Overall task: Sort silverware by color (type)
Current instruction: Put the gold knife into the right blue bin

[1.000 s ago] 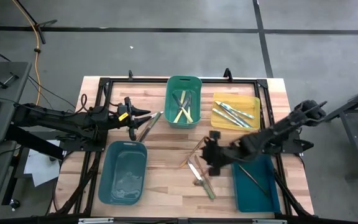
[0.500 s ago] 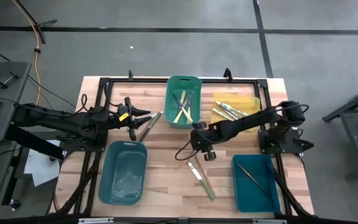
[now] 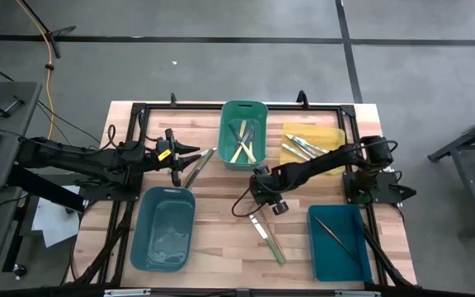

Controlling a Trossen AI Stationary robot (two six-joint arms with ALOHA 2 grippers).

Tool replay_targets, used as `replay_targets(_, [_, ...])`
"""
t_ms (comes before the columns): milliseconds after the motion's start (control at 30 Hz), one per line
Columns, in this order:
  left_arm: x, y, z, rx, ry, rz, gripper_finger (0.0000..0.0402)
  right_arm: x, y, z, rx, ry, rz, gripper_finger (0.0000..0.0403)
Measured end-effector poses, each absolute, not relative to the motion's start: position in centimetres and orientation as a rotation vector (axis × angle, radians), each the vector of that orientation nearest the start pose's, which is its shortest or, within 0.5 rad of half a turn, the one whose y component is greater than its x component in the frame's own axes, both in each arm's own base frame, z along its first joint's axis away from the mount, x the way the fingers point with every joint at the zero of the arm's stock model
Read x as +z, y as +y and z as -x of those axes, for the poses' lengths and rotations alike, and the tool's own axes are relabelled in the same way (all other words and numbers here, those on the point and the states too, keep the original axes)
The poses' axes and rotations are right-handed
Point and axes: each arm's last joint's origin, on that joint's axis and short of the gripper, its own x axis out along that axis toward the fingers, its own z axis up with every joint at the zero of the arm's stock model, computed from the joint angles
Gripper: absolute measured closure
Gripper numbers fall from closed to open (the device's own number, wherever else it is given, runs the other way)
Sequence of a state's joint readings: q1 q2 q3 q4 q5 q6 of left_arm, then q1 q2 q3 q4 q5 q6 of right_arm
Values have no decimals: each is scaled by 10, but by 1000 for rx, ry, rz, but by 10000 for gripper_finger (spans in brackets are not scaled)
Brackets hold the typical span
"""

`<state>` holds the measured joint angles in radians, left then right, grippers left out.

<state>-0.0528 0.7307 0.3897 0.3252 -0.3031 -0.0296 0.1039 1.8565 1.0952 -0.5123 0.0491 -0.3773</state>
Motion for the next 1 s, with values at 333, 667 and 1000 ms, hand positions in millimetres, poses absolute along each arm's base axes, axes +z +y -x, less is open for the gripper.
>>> replay_targets(333, [253, 0, -170, 250, 12, 27, 300, 137, 26, -342, 283, 1248, 391, 265])
replay_targets(667, [253, 0, -170, 250, 12, 30, 300, 133, 27, -336, 251, 1291, 285, 372])
replay_targets(1000, [253, 0, -170, 250, 12, 30, 300, 129, 26, -334, 224, 1299, 262, 369])
